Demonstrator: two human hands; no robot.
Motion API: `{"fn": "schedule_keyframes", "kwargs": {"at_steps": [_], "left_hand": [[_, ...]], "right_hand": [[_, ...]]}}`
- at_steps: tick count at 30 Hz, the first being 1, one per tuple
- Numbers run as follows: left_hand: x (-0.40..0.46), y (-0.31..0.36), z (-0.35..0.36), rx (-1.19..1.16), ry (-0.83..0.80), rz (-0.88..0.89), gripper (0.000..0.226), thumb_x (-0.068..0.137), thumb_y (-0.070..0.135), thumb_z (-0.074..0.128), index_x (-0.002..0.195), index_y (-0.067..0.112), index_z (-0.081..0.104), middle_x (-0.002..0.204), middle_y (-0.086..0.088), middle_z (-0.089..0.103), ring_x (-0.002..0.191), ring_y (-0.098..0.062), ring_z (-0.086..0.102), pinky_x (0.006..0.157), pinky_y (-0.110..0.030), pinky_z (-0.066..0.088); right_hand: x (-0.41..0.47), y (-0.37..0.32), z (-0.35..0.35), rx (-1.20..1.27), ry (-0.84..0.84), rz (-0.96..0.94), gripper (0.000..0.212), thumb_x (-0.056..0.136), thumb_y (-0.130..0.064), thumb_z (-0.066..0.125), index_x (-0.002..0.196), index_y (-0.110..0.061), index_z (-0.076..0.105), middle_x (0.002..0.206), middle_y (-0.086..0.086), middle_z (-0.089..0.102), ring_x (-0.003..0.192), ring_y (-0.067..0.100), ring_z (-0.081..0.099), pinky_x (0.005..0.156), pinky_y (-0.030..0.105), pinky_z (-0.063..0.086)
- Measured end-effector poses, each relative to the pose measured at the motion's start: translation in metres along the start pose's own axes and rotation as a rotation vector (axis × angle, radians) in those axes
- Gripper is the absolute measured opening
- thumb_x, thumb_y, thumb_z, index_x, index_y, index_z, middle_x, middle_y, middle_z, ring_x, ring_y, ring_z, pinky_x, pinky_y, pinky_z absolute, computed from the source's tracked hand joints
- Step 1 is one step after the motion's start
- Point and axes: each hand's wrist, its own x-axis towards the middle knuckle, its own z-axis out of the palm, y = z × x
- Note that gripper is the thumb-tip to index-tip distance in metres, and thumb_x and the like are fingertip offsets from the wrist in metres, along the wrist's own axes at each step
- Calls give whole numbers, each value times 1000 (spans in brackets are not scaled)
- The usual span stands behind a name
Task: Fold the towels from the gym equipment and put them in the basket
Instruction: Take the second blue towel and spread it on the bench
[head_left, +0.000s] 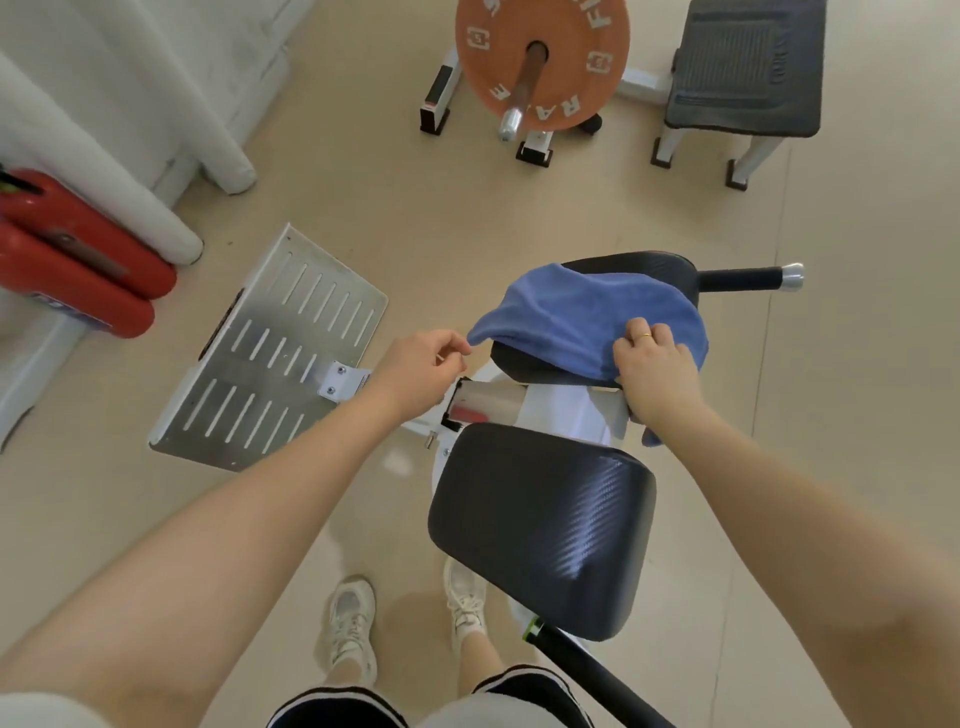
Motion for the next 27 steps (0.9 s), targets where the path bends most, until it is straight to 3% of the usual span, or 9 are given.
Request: {"fn": "schedule_keyframes", "kwargs": {"at_steps": [3,6,8,11,15,17,22,25,27], "left_hand": [[-1,1,11,-22,7,2,21,93,12,43,104,15,60,92,-4,64,83,-21,60,71,-26,44],[-5,9,17,-43,-13,35,27,94,15,44,119,15,54,101,-1,59,87,-22,60,80,-34,48],[-13,16,17,-93,-61,75,35,93,16,49,128,19,46,105,4,53,90,-17,57,80,-31,49],[-33,15,7,-211,-72,137,36,85,9,53,118,23,52,101,7,57,89,-7,55,79,-20,46],[-78,-16,-31,-225,96,18,10,89,10,57,86,19,60,80,5,60,72,0,54,69,-18,41],[-109,-34,-55,-335,147,-37,18,91,9,56,76,18,56,72,6,56,63,3,51,64,-15,40],[-206,-75,-108,-383,403,-177,14,83,31,55,74,21,53,69,4,50,64,-9,44,61,-24,35],[-274,-104,-125,-508,585,-257,16,92,20,56,76,18,52,65,3,50,54,-2,46,53,-16,39],[-318,-121,-133,-506,699,-298,8,91,19,56,84,15,54,66,4,53,56,-3,49,52,-16,40]], "right_hand": [[1,-1,5,297,152,54,10,93,-13,47,97,-5,51,110,13,52,103,32,47,77,40,40],[-11,-18,-6,787,173,17,8,95,-16,45,90,-9,44,84,10,53,78,25,51,69,31,42],[-24,-43,-29,1079,83,-105,8,95,-12,47,88,-9,46,78,5,49,73,15,47,68,23,39],[-34,-82,-60,1341,-152,-237,15,94,-15,51,79,-18,48,74,3,56,75,17,55,74,31,46],[-40,-121,-91,1434,-270,-322,16,92,-20,55,77,-18,55,70,-1,61,68,12,58,67,24,49],[-48,-146,-104,1406,-335,-411,15,90,-23,60,76,-19,58,68,-4,62,64,9,58,62,20,49],[-79,-236,-130,1119,-514,-739,14,84,-14,67,87,-24,56,85,4,63,78,16,60,74,32,50],[-113,-298,-140,951,-466,-830,17,89,-16,58,74,-23,53,67,-5,54,64,8,51,58,14,42],[-140,-341,-142,850,-455,-885,25,92,-17,53,68,-21,49,63,-6,49,60,6,46,52,12,38]]}}
